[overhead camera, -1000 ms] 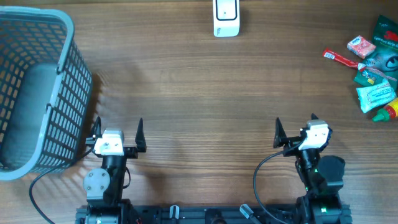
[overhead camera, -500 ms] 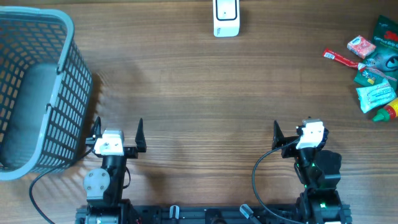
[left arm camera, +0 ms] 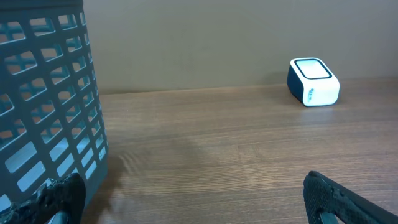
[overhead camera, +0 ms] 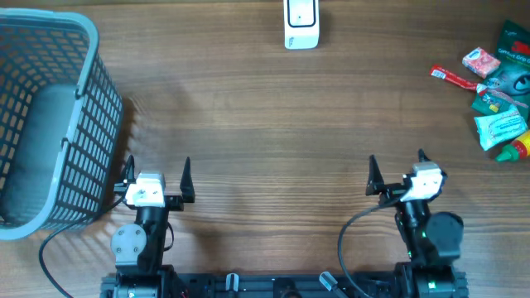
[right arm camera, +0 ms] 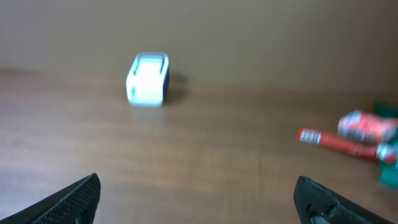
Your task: Scan the item barcode
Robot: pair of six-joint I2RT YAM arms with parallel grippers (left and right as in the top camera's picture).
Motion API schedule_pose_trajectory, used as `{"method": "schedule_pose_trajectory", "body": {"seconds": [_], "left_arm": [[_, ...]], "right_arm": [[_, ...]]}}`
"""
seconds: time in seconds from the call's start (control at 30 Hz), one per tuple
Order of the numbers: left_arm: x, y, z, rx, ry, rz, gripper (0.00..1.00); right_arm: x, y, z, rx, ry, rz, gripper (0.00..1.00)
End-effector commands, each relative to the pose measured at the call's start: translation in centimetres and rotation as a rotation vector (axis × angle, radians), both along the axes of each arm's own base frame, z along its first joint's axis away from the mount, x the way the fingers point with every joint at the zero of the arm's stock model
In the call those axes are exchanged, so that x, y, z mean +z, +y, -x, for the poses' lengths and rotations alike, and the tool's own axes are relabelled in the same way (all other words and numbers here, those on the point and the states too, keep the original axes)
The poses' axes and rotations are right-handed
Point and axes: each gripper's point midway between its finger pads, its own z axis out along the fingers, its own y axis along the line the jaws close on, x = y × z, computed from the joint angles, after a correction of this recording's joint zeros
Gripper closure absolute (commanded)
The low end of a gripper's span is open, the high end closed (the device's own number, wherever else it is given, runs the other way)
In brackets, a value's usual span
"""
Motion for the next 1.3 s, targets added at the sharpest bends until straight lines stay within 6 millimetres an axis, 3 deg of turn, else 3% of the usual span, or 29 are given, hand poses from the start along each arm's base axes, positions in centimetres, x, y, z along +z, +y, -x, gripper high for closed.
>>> {"method": "schedule_pose_trajectory", "body": {"seconds": [0.0, 1.27], "left_arm": [[-0.23, 0.39, 0.00, 0.018, 0.000, -0.015, 0.00], [-0.20, 0.38, 0.01, 0.017, -0.001, -0.016, 0.00]], "right_arm": [[2.42, -0.26, 0.42, -0.014, -0.106, 0.005, 0.00], [1.81, -0.26, 0.36, -0.014, -0.080, 0.006, 0.00]]}}
